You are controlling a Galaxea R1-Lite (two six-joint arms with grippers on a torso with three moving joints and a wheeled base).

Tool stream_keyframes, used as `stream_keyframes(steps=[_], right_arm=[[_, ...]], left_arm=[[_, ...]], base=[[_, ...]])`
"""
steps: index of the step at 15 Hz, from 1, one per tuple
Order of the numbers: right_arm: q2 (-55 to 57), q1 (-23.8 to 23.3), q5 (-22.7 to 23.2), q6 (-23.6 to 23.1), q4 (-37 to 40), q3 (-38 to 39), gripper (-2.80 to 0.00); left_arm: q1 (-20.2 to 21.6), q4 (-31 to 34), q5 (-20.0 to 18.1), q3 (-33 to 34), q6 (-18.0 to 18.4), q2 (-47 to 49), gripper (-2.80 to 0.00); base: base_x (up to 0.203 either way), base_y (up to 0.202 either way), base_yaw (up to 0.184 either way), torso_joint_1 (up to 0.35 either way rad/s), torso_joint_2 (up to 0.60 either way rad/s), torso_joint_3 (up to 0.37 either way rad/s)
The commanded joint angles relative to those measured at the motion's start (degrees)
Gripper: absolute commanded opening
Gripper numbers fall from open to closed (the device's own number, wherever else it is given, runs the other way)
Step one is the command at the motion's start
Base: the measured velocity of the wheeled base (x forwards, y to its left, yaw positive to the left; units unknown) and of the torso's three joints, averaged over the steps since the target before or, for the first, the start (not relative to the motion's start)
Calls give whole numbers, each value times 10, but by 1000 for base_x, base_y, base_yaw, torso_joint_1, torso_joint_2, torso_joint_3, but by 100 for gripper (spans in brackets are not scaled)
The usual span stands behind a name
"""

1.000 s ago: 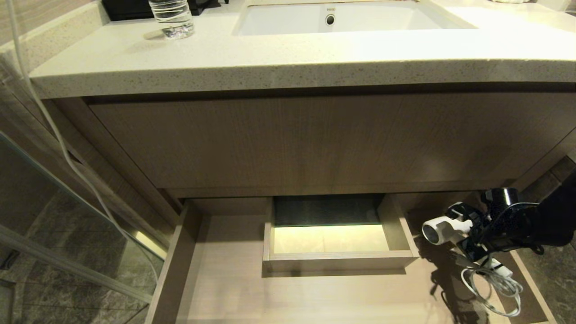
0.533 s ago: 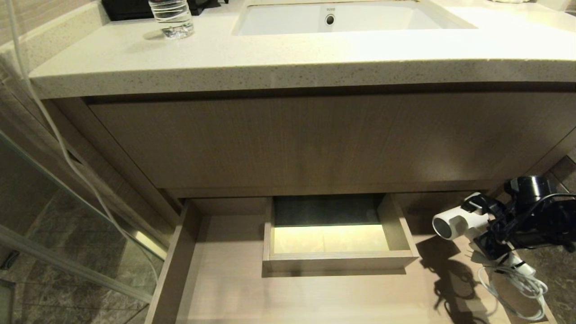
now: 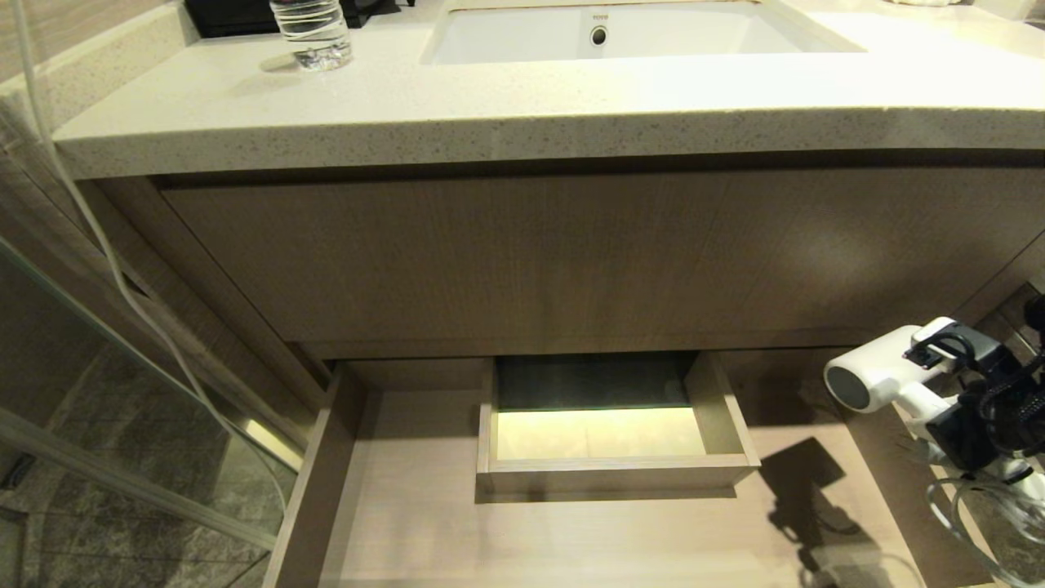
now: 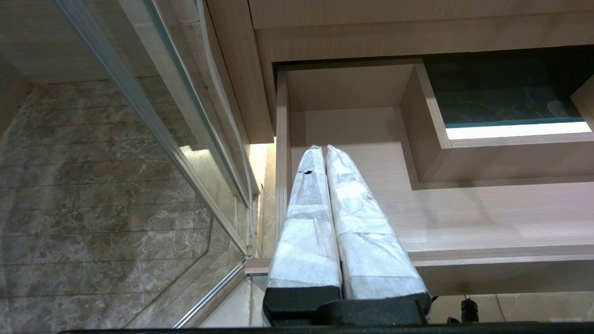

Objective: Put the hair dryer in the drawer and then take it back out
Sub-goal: Take the hairdryer out, then place it on the countertop

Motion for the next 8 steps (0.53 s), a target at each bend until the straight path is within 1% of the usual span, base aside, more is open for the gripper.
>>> stream_keyframes(steps=[1, 5, 8], right_arm=[[-118, 0, -2, -11, 9, 18, -280], [-256, -1, -6, -49, 35, 36, -280], [-350, -3, -6, -77, 87, 22, -280]], left_arm=[[0, 0, 0, 0, 0, 0, -280], [0, 0, 0, 0, 0, 0, -280], [0, 0, 0, 0, 0, 0, -280]], base=[[0, 0, 0, 0, 0, 0], [0, 0, 0, 0, 0, 0], [0, 0, 0, 0, 0, 0]])
